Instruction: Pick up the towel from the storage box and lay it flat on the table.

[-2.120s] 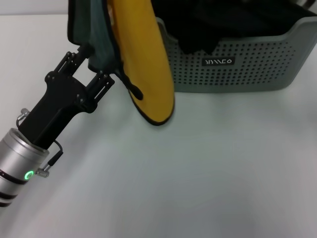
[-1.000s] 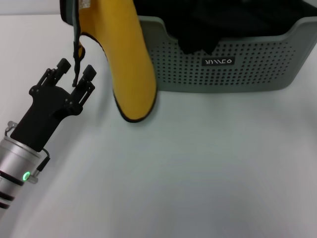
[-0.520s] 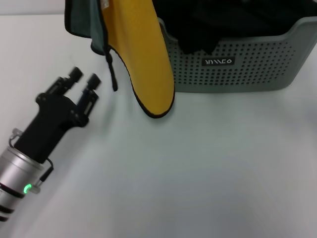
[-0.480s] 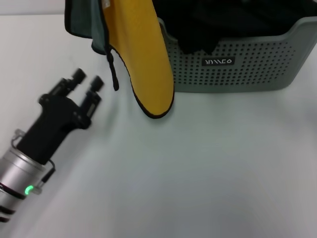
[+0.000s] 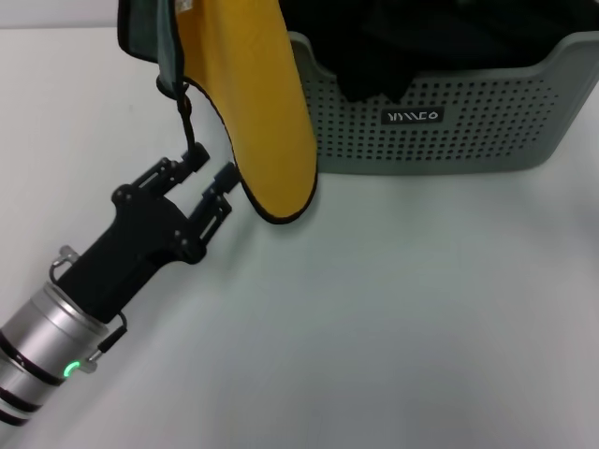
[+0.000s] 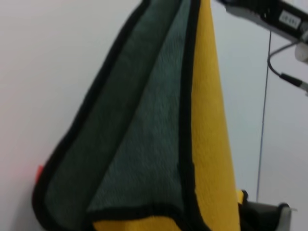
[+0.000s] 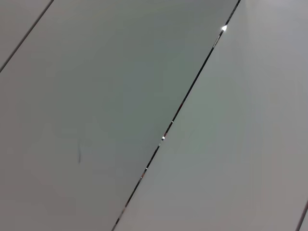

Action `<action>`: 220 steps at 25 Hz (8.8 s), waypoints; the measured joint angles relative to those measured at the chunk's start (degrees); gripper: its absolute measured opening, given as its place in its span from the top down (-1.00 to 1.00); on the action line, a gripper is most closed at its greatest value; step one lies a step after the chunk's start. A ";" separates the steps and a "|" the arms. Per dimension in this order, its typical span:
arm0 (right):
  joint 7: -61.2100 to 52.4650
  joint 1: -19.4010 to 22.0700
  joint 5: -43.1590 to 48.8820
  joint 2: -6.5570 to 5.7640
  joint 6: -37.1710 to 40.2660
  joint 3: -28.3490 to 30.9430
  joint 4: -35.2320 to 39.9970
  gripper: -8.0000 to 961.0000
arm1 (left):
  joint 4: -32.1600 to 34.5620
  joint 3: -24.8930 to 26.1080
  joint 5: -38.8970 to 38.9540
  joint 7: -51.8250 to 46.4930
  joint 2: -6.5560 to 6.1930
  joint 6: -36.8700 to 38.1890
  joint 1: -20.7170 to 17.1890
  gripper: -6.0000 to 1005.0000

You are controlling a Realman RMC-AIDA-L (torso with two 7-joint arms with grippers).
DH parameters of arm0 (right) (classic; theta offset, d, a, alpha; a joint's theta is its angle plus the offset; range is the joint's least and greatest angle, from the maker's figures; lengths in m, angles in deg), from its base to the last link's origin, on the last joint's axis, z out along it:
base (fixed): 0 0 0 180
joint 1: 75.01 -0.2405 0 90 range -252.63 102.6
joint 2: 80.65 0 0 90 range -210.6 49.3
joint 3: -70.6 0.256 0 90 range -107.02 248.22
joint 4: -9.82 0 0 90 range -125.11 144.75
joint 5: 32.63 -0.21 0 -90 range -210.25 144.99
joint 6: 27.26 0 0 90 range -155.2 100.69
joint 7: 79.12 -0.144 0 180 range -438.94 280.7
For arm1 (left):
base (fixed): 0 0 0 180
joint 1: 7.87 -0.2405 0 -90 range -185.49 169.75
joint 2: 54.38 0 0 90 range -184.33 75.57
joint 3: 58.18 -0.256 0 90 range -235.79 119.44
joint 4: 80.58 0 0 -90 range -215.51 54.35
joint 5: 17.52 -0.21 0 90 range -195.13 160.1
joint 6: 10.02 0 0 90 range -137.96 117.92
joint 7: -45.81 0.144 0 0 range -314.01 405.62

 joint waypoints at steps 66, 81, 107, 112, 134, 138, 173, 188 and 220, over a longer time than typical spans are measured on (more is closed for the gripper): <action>-53.51 27.18 34.00 -2.09 46.14 16.73 20.69 0.93 | 48.63 -4.33 -16.53 -66.73 -9.32 15.26 -11.81 0.96; -62.38 32.56 34.13 -1.75 64.32 37.94 28.13 0.92 | 71.68 -9.23 -14.16 -75.57 -10.58 19.70 -19.71 0.95; -69.48 39.02 20.90 -0.83 88.44 48.35 30.90 0.92 | 80.66 -10.84 -8.31 -82.52 -10.74 19.70 -27.68 0.93; -69.69 39.29 16.59 -0.79 91.29 47.94 25.63 0.91 | 79.04 -11.29 -8.38 -82.52 -10.69 19.71 -28.18 0.92; -39.27 16.16 33.33 -0.90 72.32 44.38 -34.97 0.91 | 33.78 -1.26 -31.33 -63.04 -8.01 -1.91 -3.15 0.90; -35.63 10.61 33.64 -0.36 66.31 42.16 -40.25 0.91 | 34.06 -1.17 -31.73 -62.85 -7.83 -5.97 -3.26 0.90; -30.01 5.79 21.24 0.08 30.43 14.49 -41.82 0.54 | 34.78 7.79 -33.12 -58.82 -5.67 -26.57 -6.89 0.67; -17.67 13.19 18.56 -0.25 50.75 16.60 -35.45 -0.63 | 41.27 7.94 -27.74 -46.36 -3.19 -7.45 -11.53 -0.44; -15.18 12.34 24.23 -1.76 74.38 21.93 -38.63 -0.69 | 39.62 2.53 -37.94 -33.90 -1.10 10.37 -5.46 -0.57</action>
